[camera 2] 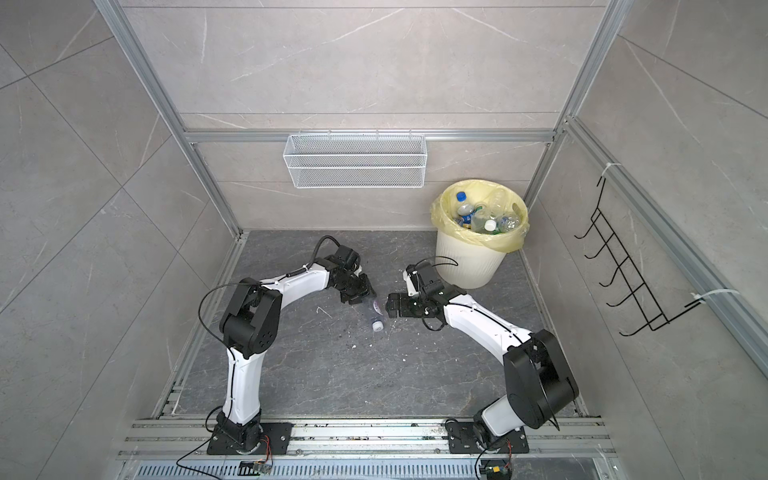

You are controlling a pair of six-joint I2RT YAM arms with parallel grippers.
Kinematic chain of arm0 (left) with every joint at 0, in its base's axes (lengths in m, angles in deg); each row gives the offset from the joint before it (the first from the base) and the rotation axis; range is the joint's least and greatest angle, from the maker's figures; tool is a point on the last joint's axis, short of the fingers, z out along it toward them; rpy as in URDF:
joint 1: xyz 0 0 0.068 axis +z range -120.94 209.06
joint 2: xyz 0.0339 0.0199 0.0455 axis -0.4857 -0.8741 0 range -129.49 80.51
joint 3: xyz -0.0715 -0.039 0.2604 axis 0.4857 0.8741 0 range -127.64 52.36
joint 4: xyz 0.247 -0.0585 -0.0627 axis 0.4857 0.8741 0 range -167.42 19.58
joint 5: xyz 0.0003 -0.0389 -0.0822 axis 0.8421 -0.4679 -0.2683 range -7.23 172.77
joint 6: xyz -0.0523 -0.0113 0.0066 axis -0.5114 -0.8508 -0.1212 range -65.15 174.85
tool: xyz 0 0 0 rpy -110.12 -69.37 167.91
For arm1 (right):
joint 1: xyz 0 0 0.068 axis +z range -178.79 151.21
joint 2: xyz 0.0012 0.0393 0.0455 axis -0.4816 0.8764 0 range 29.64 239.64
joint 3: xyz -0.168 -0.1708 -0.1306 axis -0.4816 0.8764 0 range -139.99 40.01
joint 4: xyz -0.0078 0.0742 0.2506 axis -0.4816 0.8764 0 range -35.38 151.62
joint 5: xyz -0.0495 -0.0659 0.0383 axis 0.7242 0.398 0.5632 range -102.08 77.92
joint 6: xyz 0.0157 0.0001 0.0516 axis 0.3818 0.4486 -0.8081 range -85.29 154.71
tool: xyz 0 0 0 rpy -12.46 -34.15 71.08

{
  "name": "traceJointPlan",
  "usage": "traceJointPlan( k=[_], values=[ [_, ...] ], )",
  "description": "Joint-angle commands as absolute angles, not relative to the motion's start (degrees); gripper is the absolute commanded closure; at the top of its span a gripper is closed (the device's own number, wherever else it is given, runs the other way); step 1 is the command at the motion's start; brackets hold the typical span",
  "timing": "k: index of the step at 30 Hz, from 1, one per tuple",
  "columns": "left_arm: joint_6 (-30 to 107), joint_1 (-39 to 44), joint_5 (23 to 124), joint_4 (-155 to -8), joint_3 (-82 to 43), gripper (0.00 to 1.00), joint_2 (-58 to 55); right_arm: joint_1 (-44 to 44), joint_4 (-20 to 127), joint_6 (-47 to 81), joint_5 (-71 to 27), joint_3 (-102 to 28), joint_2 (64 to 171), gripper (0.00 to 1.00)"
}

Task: Throw the plastic bottles in the bin

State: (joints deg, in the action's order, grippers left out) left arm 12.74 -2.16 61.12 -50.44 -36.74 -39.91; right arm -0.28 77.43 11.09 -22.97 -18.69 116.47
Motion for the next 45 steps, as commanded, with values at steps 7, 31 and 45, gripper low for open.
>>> traceJointPlan(
  k=[7,31,45],
  values=[
    [7.2,-2.5,57.2,-56.6,-33.9,0.6,-28.2,-0.9,74.4,7.6,-27.8,-18.1,111.0,0.0],
    [-9.0,-3.3,59.4,-72.0,-22.8,0.59,-12.6,1.7,67.9,0.8,-32.8,-24.6,108.3,0.08],
    [-9.6,-4.2,58.8,-72.4,-22.8,0.57,-11.4,4.4,67.6,0.3,-29.0,-24.5,111.9,0.31]
  ],
)
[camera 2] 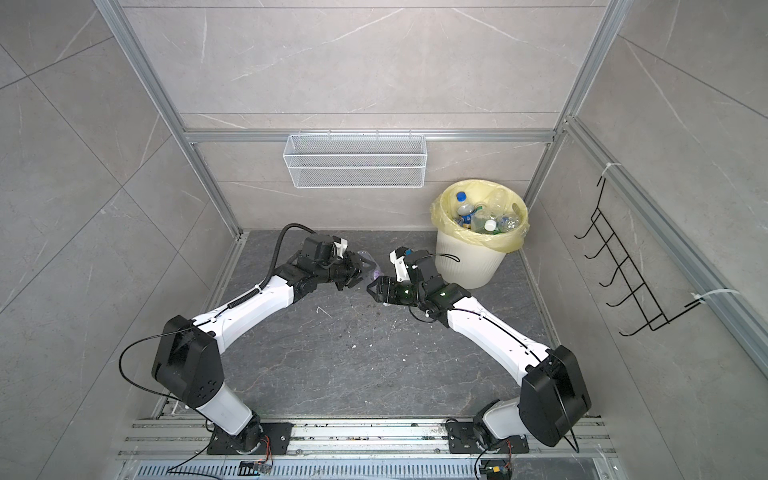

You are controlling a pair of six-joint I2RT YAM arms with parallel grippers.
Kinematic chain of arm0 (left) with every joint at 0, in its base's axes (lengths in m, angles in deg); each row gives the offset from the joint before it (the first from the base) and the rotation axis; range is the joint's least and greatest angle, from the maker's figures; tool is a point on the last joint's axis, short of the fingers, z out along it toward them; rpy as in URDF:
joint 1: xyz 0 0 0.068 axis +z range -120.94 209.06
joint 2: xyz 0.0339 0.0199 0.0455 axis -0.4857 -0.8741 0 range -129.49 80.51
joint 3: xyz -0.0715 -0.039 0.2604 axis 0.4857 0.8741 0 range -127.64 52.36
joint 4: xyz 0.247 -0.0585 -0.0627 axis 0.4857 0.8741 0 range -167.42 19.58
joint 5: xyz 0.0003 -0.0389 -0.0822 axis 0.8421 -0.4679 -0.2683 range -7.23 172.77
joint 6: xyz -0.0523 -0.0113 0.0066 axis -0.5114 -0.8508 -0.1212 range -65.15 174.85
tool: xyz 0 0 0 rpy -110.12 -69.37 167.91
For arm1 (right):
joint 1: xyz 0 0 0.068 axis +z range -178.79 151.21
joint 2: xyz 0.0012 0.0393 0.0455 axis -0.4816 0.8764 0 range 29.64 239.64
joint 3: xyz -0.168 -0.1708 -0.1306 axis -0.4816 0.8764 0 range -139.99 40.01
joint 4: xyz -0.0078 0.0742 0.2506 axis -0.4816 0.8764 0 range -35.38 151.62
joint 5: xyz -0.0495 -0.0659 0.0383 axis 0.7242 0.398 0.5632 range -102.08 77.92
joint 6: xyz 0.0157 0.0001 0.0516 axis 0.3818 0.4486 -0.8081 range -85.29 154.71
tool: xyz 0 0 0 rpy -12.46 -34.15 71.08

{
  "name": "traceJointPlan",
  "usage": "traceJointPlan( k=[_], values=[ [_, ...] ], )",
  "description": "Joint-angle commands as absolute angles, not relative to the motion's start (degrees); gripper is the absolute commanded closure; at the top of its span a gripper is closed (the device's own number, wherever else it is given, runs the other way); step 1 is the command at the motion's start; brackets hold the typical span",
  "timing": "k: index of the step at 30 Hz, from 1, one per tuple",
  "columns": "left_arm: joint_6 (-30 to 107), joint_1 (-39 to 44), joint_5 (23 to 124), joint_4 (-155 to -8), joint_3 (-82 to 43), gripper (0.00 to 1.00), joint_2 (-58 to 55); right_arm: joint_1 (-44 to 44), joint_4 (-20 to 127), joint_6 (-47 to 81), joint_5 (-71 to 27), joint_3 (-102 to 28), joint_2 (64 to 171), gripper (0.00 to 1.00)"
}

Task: Throw the plastic bottles in the bin

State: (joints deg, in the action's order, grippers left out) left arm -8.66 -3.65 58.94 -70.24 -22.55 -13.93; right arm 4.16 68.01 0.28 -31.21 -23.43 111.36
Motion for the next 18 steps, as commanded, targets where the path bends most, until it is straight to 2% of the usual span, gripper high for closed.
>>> traceJointPlan(
  k=[1,6,11,18],
  values=[
    [-9.5,-4.3,58.6,-72.3,-22.9,0.57,-11.6,4.4,67.8,0.3,-28.3,-24.5,111.9,0.34],
    [-9.5,-4.4,58.4,-72.5,-22.2,0.5,-11.4,4.4,68.7,1.1,-26.5,-25.0,111.1,0.45],
    [-8.0,-4.3,59.8,-70.4,-23.1,0.29,-10.2,4.4,71.4,3.0,-25.2,-26.1,109.9,0.51],
    [-0.5,-3.6,63.8,-60.7,-30.9,0.05,-7.5,3.6,78.0,6.7,-19.5,-29.3,107.0,0.52]
  ],
)
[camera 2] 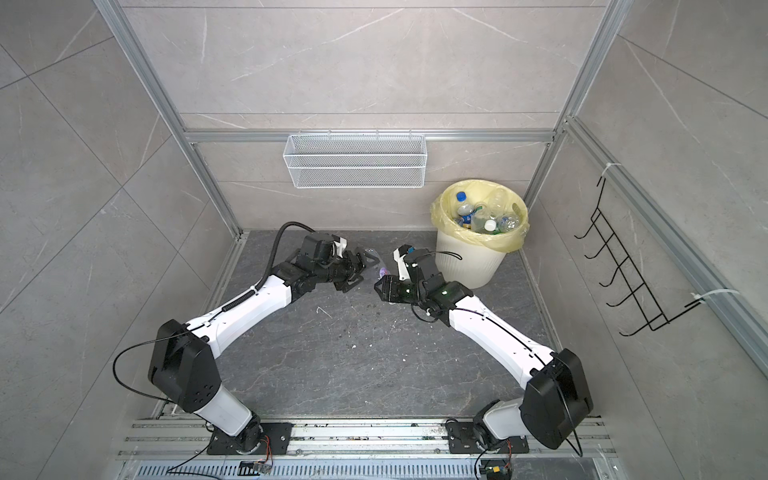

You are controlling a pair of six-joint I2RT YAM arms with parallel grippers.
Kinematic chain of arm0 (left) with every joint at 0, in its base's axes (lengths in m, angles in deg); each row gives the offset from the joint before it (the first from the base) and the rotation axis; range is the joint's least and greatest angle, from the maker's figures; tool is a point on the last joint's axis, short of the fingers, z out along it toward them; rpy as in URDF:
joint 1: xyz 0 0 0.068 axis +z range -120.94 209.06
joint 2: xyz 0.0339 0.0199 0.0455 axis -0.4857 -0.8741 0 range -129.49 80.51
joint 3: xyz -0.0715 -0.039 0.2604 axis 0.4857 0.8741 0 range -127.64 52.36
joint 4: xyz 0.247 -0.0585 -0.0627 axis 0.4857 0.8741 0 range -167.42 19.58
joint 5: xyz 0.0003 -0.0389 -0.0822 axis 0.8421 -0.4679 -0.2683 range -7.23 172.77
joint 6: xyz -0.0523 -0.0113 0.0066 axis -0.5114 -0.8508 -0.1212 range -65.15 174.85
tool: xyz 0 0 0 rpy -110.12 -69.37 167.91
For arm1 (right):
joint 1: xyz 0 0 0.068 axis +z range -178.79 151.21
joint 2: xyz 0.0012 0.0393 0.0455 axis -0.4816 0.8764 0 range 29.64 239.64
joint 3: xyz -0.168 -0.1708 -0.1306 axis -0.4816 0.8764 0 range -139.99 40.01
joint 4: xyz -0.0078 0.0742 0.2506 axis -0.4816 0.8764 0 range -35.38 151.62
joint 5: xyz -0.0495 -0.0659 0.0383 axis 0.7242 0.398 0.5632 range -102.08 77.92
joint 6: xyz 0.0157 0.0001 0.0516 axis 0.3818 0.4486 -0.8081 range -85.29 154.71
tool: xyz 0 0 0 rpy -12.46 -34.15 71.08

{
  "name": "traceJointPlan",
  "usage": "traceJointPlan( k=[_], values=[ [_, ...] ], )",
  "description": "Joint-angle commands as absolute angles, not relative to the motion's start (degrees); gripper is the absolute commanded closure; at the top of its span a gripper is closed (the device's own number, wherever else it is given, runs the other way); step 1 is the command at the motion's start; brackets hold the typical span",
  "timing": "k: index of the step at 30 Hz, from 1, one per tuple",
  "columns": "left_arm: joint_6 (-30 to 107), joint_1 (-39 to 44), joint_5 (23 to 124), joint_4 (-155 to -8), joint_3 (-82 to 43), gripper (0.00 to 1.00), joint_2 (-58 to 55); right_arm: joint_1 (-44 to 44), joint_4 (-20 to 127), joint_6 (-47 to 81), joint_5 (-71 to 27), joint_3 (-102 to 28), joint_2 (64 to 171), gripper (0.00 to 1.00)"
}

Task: Throw the plastic bottles in the bin

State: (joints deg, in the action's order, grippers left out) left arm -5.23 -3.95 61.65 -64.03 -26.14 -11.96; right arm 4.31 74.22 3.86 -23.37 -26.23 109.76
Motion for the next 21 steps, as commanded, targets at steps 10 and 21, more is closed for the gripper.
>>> traceJointPlan(
  k=[10,21],
  values=[
    [1.0,-5.6,63.6,-63.5,-36.1,0.0,-5.0,-8.0,90.0,10.4,-13.5,-42.6,105.5,0.56],
    [12.4,-14.1,64.0,-59.2,-55.9,0.0,-15.5,-21.1,101.7,13.9,-9.4,-70.7,112.3,0.56]
  ],
)
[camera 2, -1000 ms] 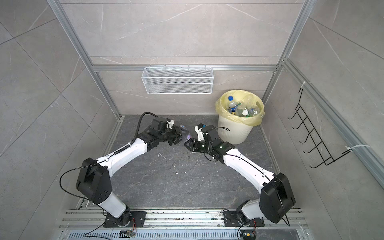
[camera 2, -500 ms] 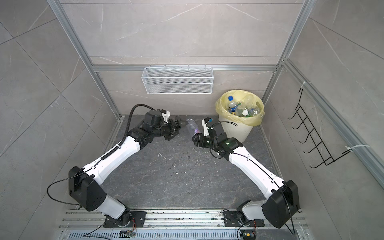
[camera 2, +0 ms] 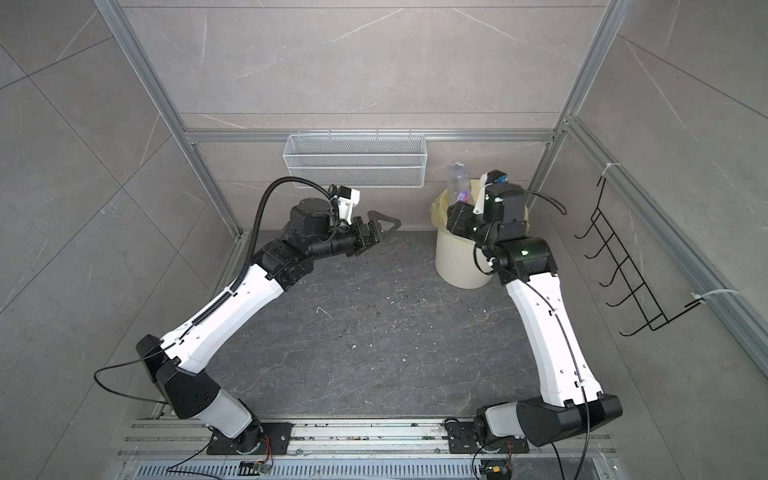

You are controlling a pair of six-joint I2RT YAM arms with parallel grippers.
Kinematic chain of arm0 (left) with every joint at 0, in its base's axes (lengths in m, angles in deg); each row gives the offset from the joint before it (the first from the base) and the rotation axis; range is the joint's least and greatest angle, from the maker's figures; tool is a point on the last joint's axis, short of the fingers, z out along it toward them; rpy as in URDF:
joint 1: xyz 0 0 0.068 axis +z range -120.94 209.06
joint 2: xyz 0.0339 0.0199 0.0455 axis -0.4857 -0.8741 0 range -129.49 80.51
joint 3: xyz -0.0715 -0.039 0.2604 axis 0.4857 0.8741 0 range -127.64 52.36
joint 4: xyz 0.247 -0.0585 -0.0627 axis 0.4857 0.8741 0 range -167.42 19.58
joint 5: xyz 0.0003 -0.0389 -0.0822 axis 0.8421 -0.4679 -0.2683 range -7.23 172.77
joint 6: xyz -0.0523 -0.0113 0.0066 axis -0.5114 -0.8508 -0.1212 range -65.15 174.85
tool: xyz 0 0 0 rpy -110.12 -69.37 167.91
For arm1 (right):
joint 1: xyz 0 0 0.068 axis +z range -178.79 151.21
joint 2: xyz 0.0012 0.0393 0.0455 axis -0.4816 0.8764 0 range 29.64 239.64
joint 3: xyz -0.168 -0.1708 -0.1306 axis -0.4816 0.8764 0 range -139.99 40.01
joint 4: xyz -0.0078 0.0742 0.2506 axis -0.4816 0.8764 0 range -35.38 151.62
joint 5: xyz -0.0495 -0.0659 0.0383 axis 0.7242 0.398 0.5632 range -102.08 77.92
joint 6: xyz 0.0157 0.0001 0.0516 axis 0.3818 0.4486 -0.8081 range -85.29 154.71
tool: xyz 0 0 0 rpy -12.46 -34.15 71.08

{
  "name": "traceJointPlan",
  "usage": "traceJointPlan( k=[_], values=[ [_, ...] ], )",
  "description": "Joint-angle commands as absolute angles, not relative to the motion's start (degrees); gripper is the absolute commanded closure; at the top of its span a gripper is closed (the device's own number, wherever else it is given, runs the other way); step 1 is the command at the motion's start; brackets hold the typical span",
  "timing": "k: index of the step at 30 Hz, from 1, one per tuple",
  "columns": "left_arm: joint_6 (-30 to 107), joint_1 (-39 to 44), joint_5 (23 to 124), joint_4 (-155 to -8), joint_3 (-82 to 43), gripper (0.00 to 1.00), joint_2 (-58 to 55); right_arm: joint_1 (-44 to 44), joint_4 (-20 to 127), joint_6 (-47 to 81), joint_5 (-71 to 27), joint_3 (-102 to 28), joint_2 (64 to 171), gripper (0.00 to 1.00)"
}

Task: Throw the plastic bottles in the bin
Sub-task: 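Carry the purple-label bottle over the bin with the right gripper, then open the right gripper to drop the bottle into the bin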

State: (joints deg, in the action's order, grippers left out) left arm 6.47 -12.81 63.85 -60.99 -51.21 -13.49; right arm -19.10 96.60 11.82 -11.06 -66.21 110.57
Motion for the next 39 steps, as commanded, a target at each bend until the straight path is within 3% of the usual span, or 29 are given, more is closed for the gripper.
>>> traceJointPlan(
  k=[1,8,15,20,25,39],
  values=[
    [13.5,-14.7,64.1,-58.8,-57.6,0.0,-16.3,-22.2,102.0,14.0,-9.4,-72.9,112.7,0.56],
    [20.0,-17.3,64.8,-58.1,-63.5,0.0,-18.9,-26.6,102.8,14.7,-9.2,-83.7,115.7,0.55],
    [22.4,-17.2,67.3,-57.2,-60.5,0.0,-17.9,-29.1,102.2,14.2,-11.1,-84.0,125.6,0.51],
    [22.9,-17.0,67.9,-57.1,-57.7,0.0,-16.8,-29.7,106.9,14.7,-9.3,-88.7,133.6,0.19],
    [22.5,-16.8,68.2,-57.4,-55.2,0.0,-16.3,-29.7,102.1,14.5,-8.4,-83.2,128.7,0.01],
    [20.8,-16.8,69.1,-57.7,-51.9,0.0,-14.7,-29.7,101.9,14.1,-9.6,-79.3,122.9,0.0]
  ],
)
